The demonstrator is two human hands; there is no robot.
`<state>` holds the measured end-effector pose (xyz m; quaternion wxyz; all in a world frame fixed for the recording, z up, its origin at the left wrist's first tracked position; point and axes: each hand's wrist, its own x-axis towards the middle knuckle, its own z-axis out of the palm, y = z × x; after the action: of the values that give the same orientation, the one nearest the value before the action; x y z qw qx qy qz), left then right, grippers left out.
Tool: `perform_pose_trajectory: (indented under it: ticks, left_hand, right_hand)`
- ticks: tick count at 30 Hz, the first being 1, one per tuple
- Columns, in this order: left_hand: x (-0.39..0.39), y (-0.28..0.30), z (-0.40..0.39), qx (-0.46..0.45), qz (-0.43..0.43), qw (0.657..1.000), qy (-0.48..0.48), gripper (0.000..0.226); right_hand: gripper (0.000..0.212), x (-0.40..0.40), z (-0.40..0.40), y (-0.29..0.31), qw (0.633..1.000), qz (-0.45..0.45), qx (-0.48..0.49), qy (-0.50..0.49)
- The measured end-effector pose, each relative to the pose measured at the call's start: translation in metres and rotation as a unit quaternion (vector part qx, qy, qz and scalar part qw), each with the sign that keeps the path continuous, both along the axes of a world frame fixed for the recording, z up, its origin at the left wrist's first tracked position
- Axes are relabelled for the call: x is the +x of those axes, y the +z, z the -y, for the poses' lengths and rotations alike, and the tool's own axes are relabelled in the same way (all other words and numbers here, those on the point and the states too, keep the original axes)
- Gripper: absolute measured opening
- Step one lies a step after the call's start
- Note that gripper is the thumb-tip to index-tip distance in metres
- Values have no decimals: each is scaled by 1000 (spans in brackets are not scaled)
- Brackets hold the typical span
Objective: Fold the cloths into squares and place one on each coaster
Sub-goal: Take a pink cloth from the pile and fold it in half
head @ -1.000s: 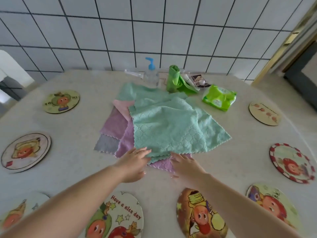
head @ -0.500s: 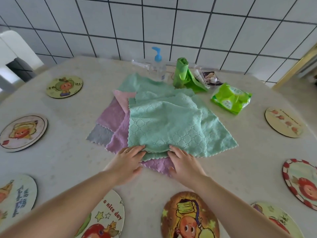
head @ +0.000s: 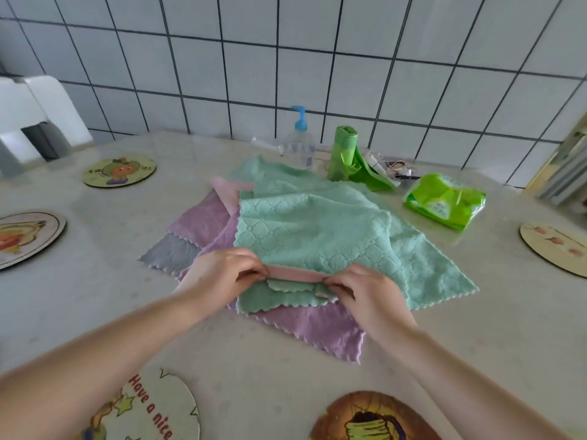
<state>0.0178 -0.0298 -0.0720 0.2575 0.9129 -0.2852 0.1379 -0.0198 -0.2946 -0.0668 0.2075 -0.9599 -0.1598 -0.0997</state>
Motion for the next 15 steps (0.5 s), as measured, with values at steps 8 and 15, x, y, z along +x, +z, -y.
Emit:
perform_pose_trajectory:
  ticks: [8, 15]
  left_hand:
    - [-52, 33, 3, -30, 79, 996, 36, 11]
    - [-105, 89, 4, -67, 138, 985, 77, 11]
  right_hand:
    - [22, -34, -7, 46, 996, 58, -54, -43]
    - [17, -90, -9, 101, 989, 121, -68, -54]
